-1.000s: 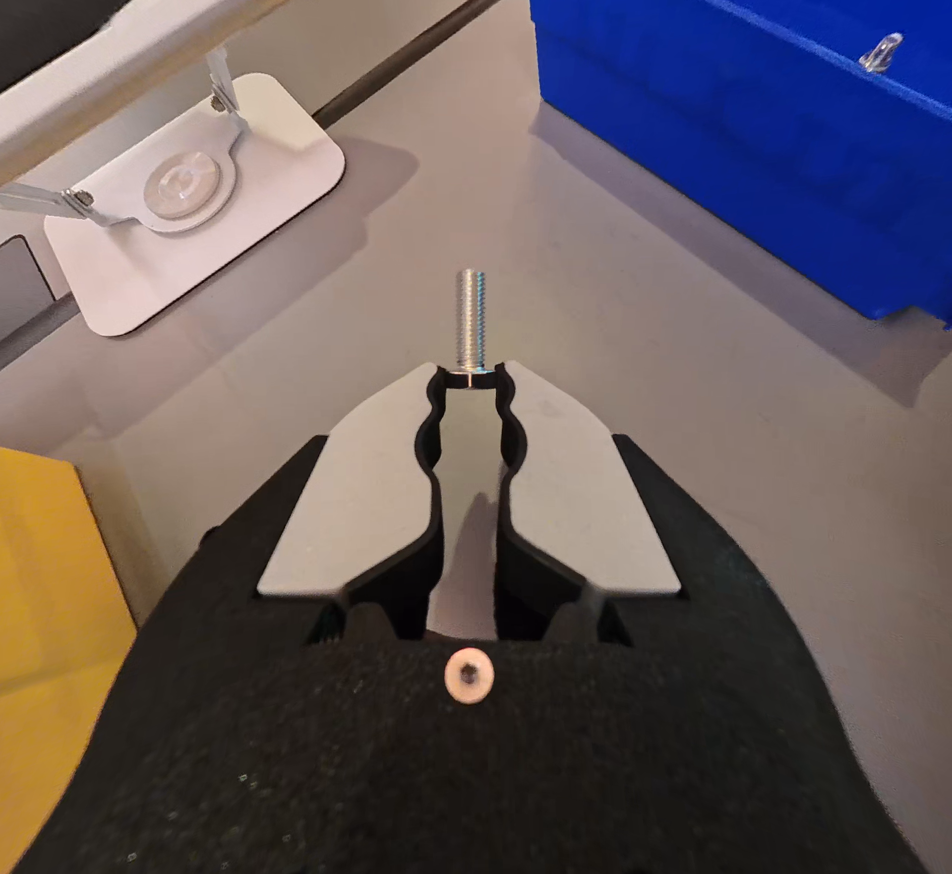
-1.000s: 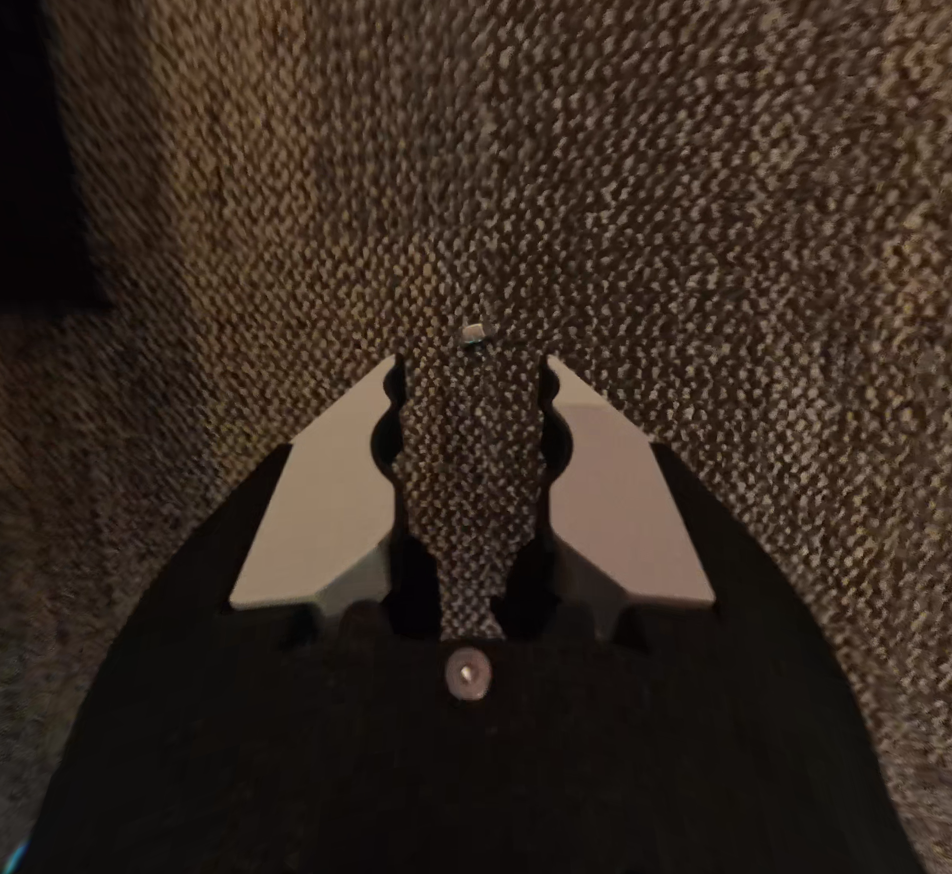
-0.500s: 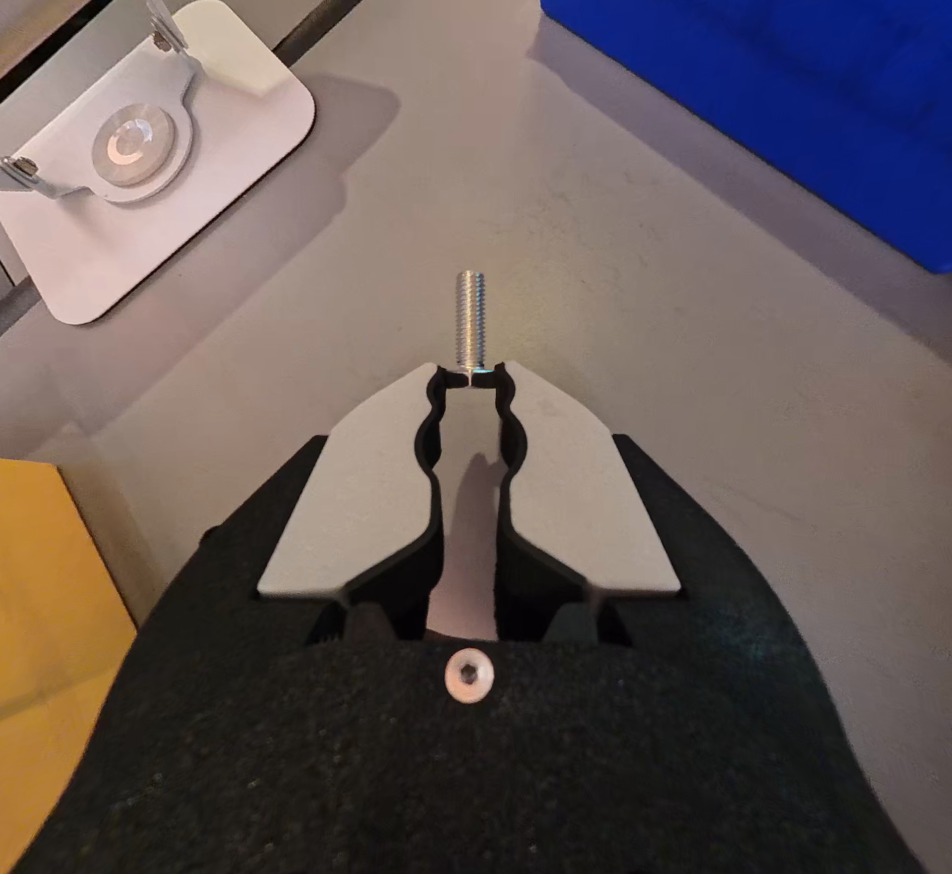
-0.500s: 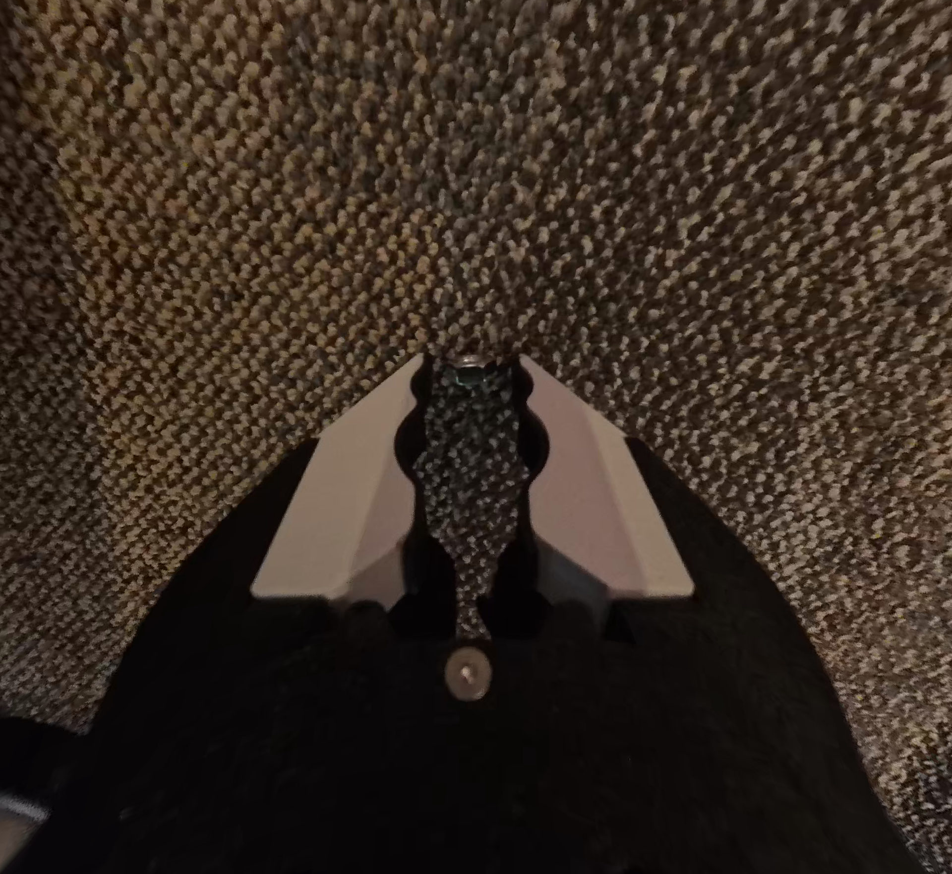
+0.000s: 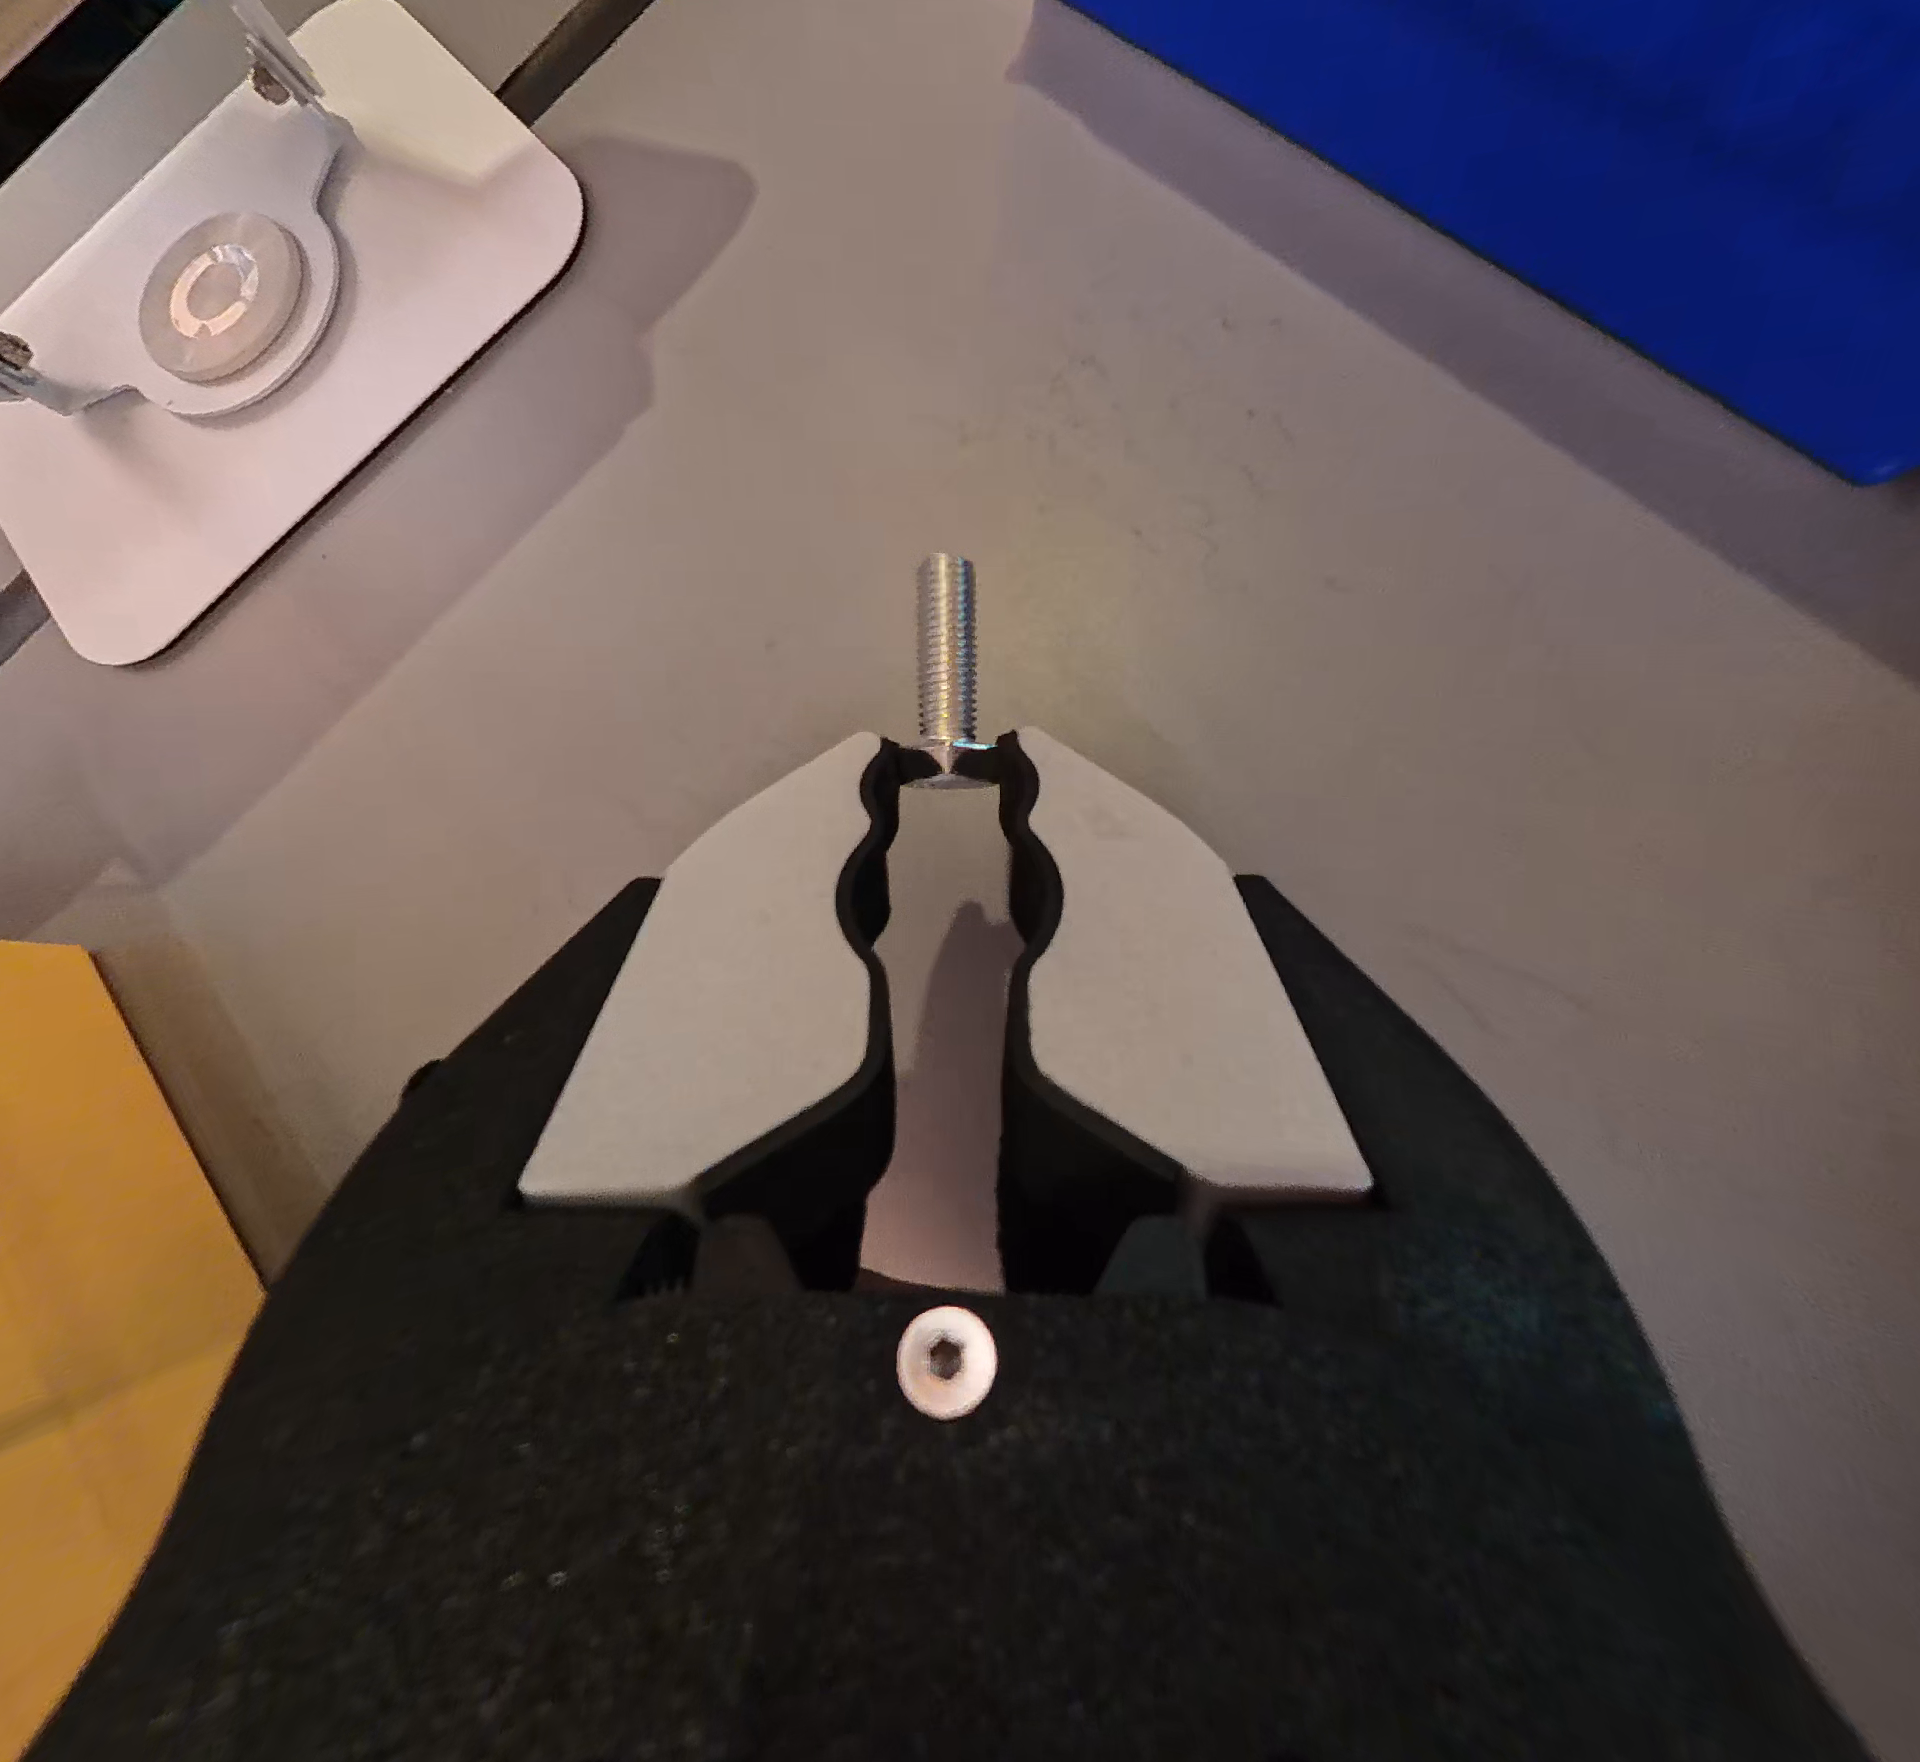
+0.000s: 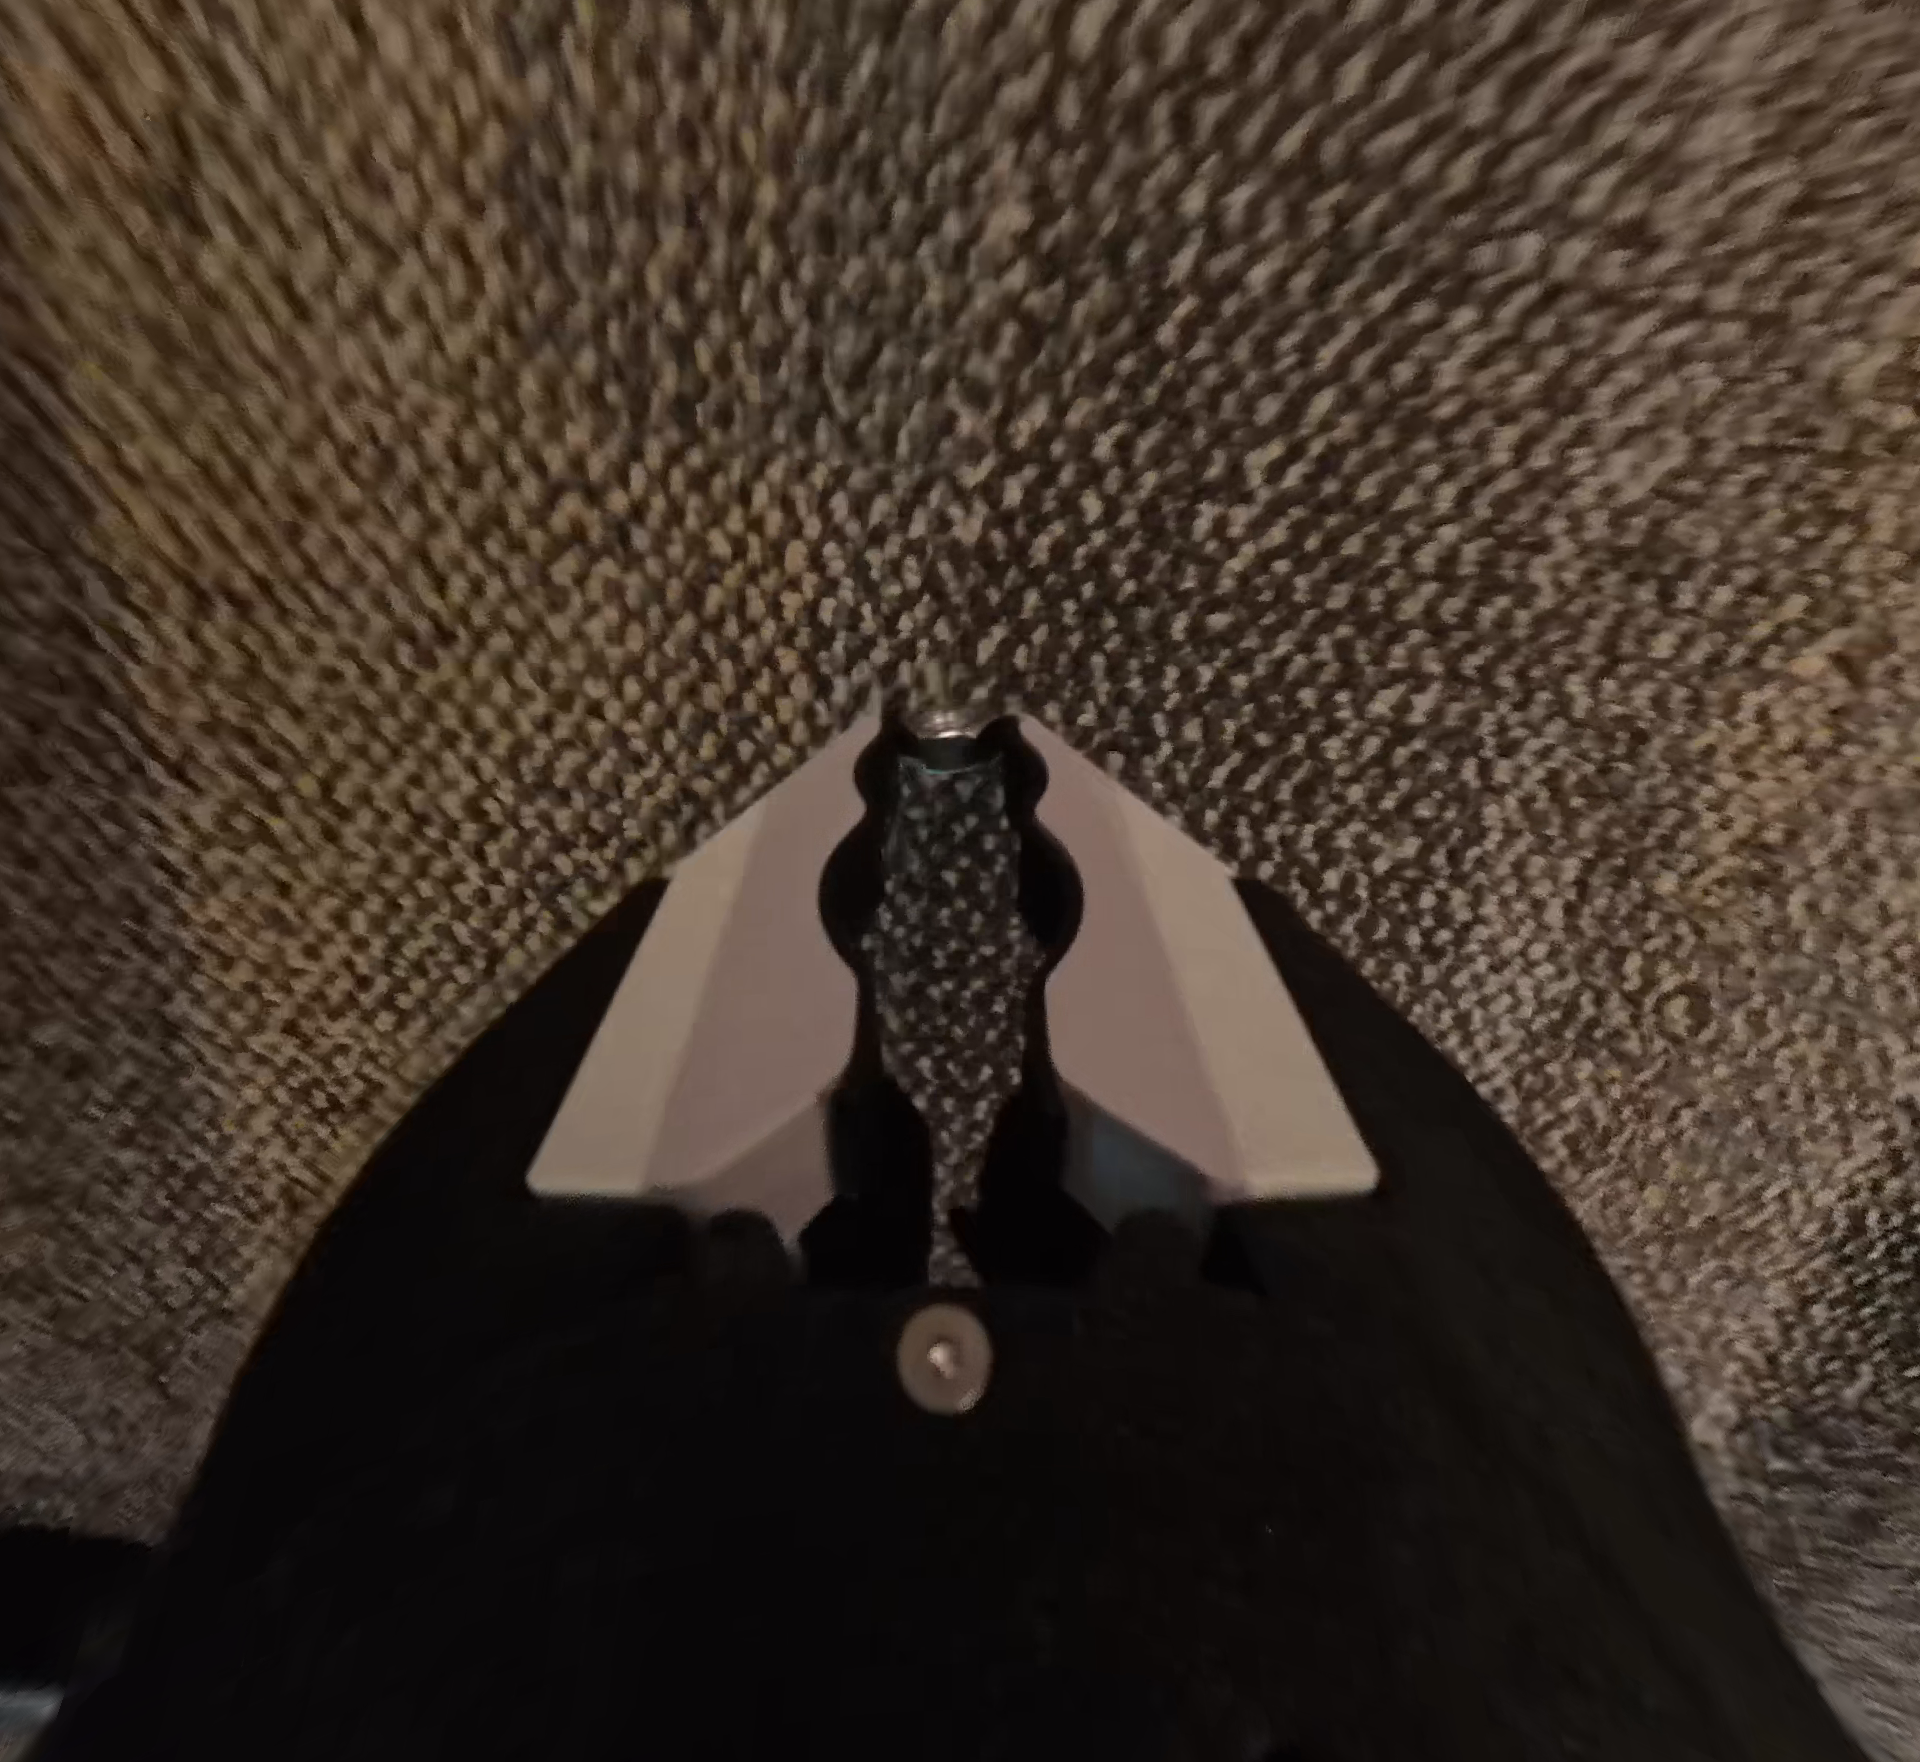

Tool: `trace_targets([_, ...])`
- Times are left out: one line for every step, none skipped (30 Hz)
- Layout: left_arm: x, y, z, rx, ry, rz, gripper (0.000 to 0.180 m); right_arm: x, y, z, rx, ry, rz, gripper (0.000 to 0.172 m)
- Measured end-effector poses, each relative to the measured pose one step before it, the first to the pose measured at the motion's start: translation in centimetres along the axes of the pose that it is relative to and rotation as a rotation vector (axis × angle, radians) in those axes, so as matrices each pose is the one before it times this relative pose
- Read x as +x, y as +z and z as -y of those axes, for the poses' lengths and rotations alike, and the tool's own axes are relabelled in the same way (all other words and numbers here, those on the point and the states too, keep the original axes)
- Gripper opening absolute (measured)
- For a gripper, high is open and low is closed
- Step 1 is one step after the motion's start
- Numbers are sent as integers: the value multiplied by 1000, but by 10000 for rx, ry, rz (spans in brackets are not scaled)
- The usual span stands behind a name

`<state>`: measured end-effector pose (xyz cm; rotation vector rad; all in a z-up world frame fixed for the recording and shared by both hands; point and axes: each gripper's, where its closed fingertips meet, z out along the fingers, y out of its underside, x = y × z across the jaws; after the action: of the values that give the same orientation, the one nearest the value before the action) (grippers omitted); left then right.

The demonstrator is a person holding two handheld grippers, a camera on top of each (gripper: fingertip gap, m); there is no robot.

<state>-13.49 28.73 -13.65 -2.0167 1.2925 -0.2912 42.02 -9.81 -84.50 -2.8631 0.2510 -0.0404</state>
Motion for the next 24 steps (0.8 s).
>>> trace_targets([185, -164, -52, 66, 50, -42, 18, 263, -1228, 1073, 686, 567, 55, 19])
trace_targets([190, -218, -82, 68, 65, -28, 18, 337, -1582, 1523, 866, 599, 67, 19])
trace_targets([151, -272, -93, 100, 61, -10, 18, 465, -1895, 1941, 958, 587, 6, 19])
trace_targets([128, -280, -83, 133, 12, -27, 18, 385, -2099, 2441, 1068, 564, 72, 19])
trace_targets([117, -288, -82, 150, -59, -52, 18, 190, -2154, 2851, 1082, 423, 147, 19])
trace_targets([63, -281, -28, 198, -105, -50, 18, -25, -2147, 3180, 1022, 282, 164, 19])
trace_targets([76, -281, 0, 228, -106, -87, 18, -151, -2060, 3556, 1014, 132, 132, 19])
trace_targets([61, -250, -55, 188, -100, -99, 18, -313, -1896, 3800, 916, -61, 117, 19])
trace_targets([-45, -230, -116, 127, -105, -47, 18, -348, -1695, 3909, 714, -213, 39, 19])
trace_targets([-45, -231, -139, 92, -119, -70, 18, -460, -1513, 4039, 635, -400, 42, 19])
trace_targets([43, -258, -68, 122, -147, -153, 18, -527, -1356, 4245, 637, -474, 39, 19])
trace_targets([129, -299, 63, 202, -160, -230, 18, -575, -1141, 4492, 696, -400, 61, 19])
trace_targets([163, -316, 232, 294, -142, -268, 18, -756, -844, 4664, 733, -285, 210, 19])
trace_targets([177, -313, 391, 375, -112, -282, 18, -1055, -489, 4671, 681, -160, 399, 19])
trace_targets([236, -266, 498, 422, -94, -346, 18, -1270, -105, 4629, 622, -44, 492, 19])
trace_targets([353, -170, 588, 453, -109, -457, 18, -1485, 245, 4570, 587, 54, 518, 19])
trace_targets([461, -64, 701, 476, -148, -554, 18, -1834, 596, 4462, 555, 57, 610, 19])
trace_targets([471, 13, 874, 544, -170, -544, 18, -2010, 863, 4377, 626, -2, 621, 19])
trace_targets([525, 101, 1064, 610, -187, -552, 18, -2045, 1162, 4099, 632, -10, 599, 19])
trace_targets([714, 218, 1134, 593, -219, -653, 18, -2116, 1468, 3540, 432, -3, 649, 19])
trace_targets([862, 386, 1156, 534, -217, -706, 18, -2144, 1718, 3055, 279, 15, 639, 19])
trace_targets([905, 532, 1139, 482, -140, -657, 17, -2180, 1919, 2593, 196, 29, 614, 19])
trace_targets([1024, 672, 1058, 424, -37, -667, 17, -2261, 2120, 2100, 115, 40, 617, 19])
trace_targets([1128, 798, 951, 365, 7, -715, 17, -2359, 2357, 1731, 126, 124, 649, 19])
